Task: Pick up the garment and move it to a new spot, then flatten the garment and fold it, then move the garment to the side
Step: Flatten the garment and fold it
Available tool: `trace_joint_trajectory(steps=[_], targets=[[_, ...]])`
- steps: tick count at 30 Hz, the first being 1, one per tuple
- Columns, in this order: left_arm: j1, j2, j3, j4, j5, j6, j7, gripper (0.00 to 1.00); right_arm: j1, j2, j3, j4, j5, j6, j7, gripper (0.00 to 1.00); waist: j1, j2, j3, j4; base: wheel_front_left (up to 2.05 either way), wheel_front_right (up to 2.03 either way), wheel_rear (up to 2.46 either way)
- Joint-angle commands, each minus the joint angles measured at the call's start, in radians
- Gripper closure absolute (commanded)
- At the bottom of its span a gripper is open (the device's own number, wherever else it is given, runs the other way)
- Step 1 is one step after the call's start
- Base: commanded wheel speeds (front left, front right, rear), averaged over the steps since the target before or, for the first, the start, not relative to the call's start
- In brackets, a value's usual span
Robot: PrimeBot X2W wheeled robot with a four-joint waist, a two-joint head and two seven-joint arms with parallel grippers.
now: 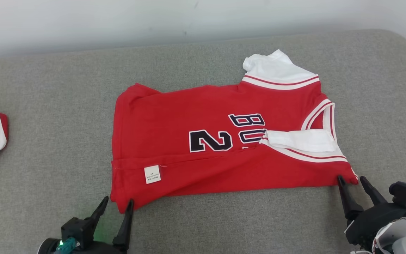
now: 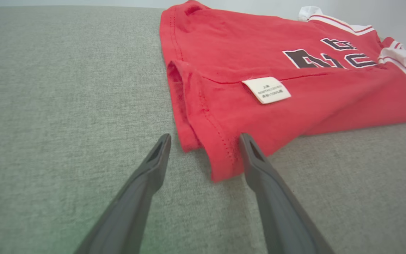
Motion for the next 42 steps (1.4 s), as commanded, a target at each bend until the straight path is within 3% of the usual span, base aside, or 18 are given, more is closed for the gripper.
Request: trace_joint_trajectory(steps=[1, 4, 5, 6, 7, 8, 16, 22, 30, 38, 39, 40, 41, 42], targets=[[-0.023, -0.007, 0.0, 0.02, 0.012, -0.003, -0.003, 0.0, -0.018, 0.009, 0.005, 0.013, -0.011, 0.001, -0.006, 0.0, 0.0001, -0.0001, 0.009, -0.001, 0.0, 0.0, 0.0], [-0.046, -0.013, 0.0, 0.059, 0.013, -0.009, -0.003, 0.0, -0.035, 0.016, 0.016, 0.044, -0.015, 0.001, -0.01, 0.0, 0.0001, -0.0001, 0.015, -0.002, 0.0, 0.0, 0.0], [-0.055, -0.017, -0.001, 0.071, 0.01, -0.014, -0.003, 0.0, -0.041, 0.017, 0.022, 0.052, -0.017, 0.001, -0.012, 0.16, 0.0001, -0.0001, 0.016, -0.002, 0.0, 0.0, 0.0], [-0.063, -0.02, 0.0, 0.08, 0.007, -0.016, -0.003, 0.52, -0.047, 0.018, 0.027, 0.06, -0.021, 0.001, -0.016, 0.83, 0.0001, -0.0001, 0.016, -0.003, 0.0, 0.0, 0.0], [-0.069, -0.025, -0.001, 0.086, 0.006, -0.019, -0.003, 0.88, -0.051, 0.017, 0.035, 0.067, -0.023, 0.001, -0.023, 1.0, 0.0001, -0.0001, 0.015, -0.002, 0.0, 0.0, 0.0], [-0.073, -0.026, 0.001, 0.087, 0.006, -0.024, -0.003, 1.0, -0.054, 0.017, 0.042, 0.073, -0.02, 0.001, -0.028, 1.0, 0.0001, -0.0001, 0.014, -0.002, 0.0, 0.0, 0.0], [-0.04, -0.017, 0.041, 0.056, -0.008, -0.033, -0.003, 1.0, -0.029, 0.001, 0.05, 0.084, 0.0, 0.001, -0.071, 1.0, 0.0001, -0.0001, -0.026, 0.007, 0.0, 0.0, 0.0], [0.029, -0.002, 0.051, -0.001, -0.019, -0.04, -0.003, 1.0, 0.043, -0.031, 0.037, 0.023, 0.029, 0.0, -0.08, 1.0, 0.0001, -0.0001, -0.075, 0.015, 0.0, 0.0, 0.0], [0.145, 0.004, 0.055, -0.066, -0.037, -0.005, 0.006, 1.0, 0.202, -0.054, -0.012, -0.132, 0.032, -0.001, -0.021, 1.0, 0.0001, -0.0001, -0.113, 0.022, 0.0, 0.0, 0.0], [0.222, -0.025, 0.028, -0.094, -0.048, 0.02, 0.026, 1.0, 0.345, -0.007, -0.093, -0.245, 0.01, -0.001, 0.071, 1.0, 0.0001, -0.0001, -0.121, 0.031, 0.0, 0.0, 0.0], [0.217, -0.027, 0.027, -0.087, -0.049, 0.022, 0.024, 0.87, 0.352, 0.0, -0.101, -0.255, 0.003, -0.001, 0.076, 0.82, 0.0001, -0.0001, -0.121, 0.031, 0.0, 0.0, 0.0], [0.212, -0.029, 0.026, -0.079, -0.046, 0.024, 0.022, 0.31, 0.354, 0.01, -0.109, -0.266, -0.004, -0.001, 0.077, 0.5, 0.0001, -0.0001, -0.122, 0.031, 0.0, 0.0, 0.0], [0.209, -0.034, 0.028, -0.072, -0.045, 0.026, 0.019, 0.0, 0.358, 0.019, -0.114, -0.273, -0.01, -0.001, 0.082, 0.0, 0.0001, -0.0001, -0.123, 0.031, 0.0, 0.0, 0.0], [0.207, -0.035, 0.029, -0.066, -0.043, 0.026, 0.016, 0.0, 0.36, 0.027, -0.116, -0.281, -0.015, -0.001, 0.086, 0.0, 0.0001, -0.0001, -0.125, 0.03, 0.0, 0.0, 0.0]])
